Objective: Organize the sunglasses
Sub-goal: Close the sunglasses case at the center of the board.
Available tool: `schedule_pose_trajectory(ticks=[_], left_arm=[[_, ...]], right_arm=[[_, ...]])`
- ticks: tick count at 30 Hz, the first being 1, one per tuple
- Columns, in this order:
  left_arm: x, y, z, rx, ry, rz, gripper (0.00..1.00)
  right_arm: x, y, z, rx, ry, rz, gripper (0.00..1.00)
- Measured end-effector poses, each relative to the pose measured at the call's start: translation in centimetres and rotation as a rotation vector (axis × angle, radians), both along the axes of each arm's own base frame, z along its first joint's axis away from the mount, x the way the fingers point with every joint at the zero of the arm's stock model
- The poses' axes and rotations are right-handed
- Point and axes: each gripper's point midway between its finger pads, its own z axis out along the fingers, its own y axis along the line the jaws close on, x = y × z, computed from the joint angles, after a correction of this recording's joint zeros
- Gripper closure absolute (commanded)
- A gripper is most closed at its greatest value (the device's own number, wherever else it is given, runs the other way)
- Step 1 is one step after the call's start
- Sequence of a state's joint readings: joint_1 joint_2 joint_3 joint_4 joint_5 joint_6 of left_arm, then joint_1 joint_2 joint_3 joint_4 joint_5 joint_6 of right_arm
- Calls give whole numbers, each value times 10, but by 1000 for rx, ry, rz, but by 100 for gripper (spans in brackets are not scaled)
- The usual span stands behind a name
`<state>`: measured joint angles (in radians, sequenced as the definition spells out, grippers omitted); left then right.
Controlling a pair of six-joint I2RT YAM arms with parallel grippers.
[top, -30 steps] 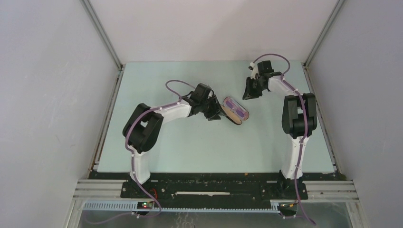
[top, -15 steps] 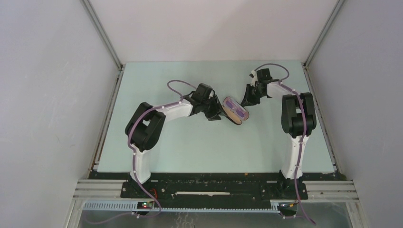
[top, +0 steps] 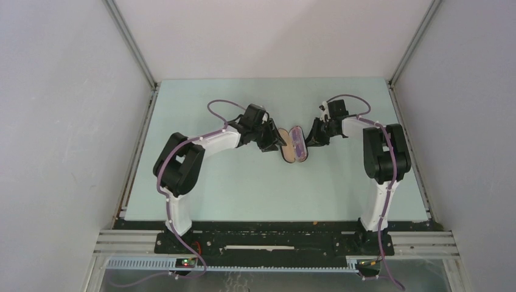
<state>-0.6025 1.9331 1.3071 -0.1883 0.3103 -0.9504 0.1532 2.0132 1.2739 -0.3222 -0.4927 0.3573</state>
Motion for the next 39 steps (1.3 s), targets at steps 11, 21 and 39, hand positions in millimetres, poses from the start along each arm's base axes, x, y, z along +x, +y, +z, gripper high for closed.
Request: schedule_pose_trajectory(ticks=[11, 21, 39], left_arm=[[7, 16, 4, 31, -45, -15, 49], [11, 29, 1, 68, -73, -47, 50], [7, 23, -40, 40, 28, -101, 59]], right_arm=[[-12, -22, 18, 36, -34, -114, 67], [-19, -25, 59, 139, -178, -179, 50], [-11, -3, 46, 308, -151, -159, 59]])
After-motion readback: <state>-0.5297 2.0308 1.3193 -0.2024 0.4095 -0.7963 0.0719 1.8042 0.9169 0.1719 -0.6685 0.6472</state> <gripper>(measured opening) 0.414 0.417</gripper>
